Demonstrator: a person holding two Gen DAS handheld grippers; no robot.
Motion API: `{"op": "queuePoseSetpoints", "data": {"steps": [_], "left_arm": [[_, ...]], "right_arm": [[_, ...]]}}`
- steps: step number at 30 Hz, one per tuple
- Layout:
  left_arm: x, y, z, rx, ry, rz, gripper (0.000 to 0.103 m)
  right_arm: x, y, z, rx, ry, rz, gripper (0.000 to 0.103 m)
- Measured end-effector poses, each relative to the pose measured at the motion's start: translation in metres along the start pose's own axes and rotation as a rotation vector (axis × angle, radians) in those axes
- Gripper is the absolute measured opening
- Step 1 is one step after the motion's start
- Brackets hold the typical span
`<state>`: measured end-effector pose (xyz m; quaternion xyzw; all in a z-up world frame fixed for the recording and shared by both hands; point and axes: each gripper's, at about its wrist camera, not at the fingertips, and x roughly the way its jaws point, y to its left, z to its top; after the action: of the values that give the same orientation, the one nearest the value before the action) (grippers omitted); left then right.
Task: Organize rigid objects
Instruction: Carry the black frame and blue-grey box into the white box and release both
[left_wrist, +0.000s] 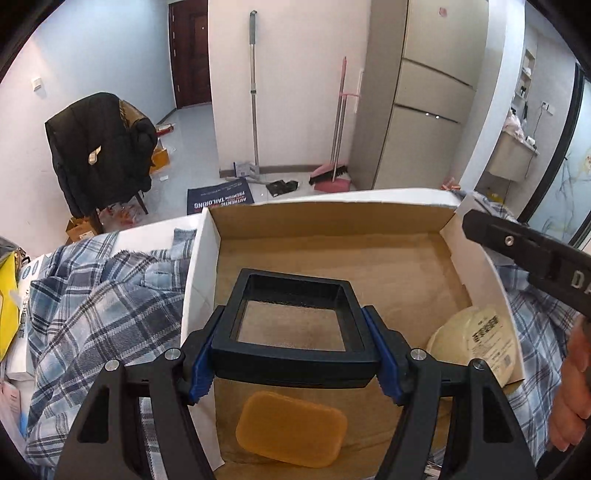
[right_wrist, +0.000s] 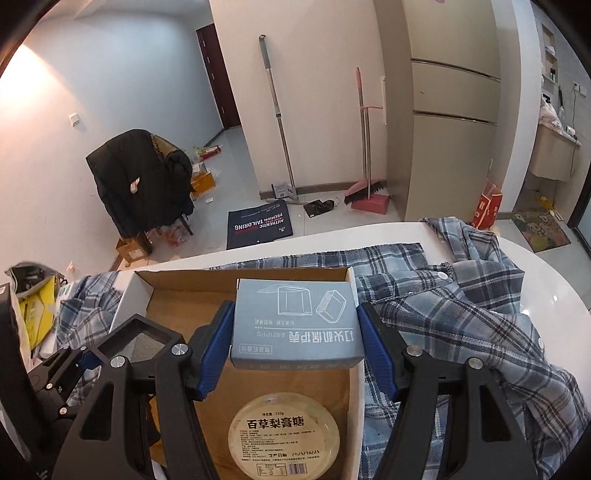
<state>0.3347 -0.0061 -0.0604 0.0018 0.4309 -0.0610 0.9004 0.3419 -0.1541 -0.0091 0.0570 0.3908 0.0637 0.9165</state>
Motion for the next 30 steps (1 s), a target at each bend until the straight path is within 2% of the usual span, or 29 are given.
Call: {"op": "queuePoseSetpoints", "data": {"steps": [5, 14, 19, 21, 22, 23, 26, 28, 29, 30], "left_arm": [[0.011, 0.002, -0.004, -0.01, 0.031, 0.021, 0.073], [0.017, -0.002, -0.009, 0.002, 0.042, 0.03, 0.072], [0.015, 0.0, -0.009, -0.021, 0.019, -0.023, 0.073], [0.006, 0.002, -0.007, -0.032, -0.036, -0.029, 0.076], [0.0, 0.004, -0.007, -0.034, -0.07, -0.023, 0.085], [-0.008, 0.005, -0.006, -0.035, -0.119, -0.012, 0.089], [-0.034, 0.008, -0.007, -0.042, -0.268, 0.017, 0.089], [-0.047, 0.013, -0.007, -0.064, -0.33, 0.006, 0.094], [-0.051, 0.017, -0.006, -0.078, -0.345, -0.004, 0.103], [-0.056, 0.019, -0.006, -0.097, -0.364, -0.016, 0.103]], "right_arm": [[0.004, 0.006, -0.003, -0.019, 0.01, 0.001, 0.065], [0.008, 0.005, -0.004, -0.021, 0.018, -0.007, 0.065], [0.008, 0.006, -0.004, -0.022, 0.015, -0.008, 0.065], [0.006, 0.006, -0.004, -0.018, 0.004, -0.002, 0.065], [0.005, 0.005, -0.004, -0.017, -0.004, 0.0, 0.065], [0.004, 0.005, -0.003, -0.018, -0.01, 0.002, 0.065], [0.0, 0.001, -0.001, -0.004, -0.034, 0.006, 0.065], [0.0, -0.002, 0.0, 0.006, -0.035, 0.021, 0.065], [0.002, -0.002, -0.001, 0.007, -0.03, 0.027, 0.065], [0.004, -0.002, -0.001, 0.006, -0.023, 0.029, 0.065]]}}
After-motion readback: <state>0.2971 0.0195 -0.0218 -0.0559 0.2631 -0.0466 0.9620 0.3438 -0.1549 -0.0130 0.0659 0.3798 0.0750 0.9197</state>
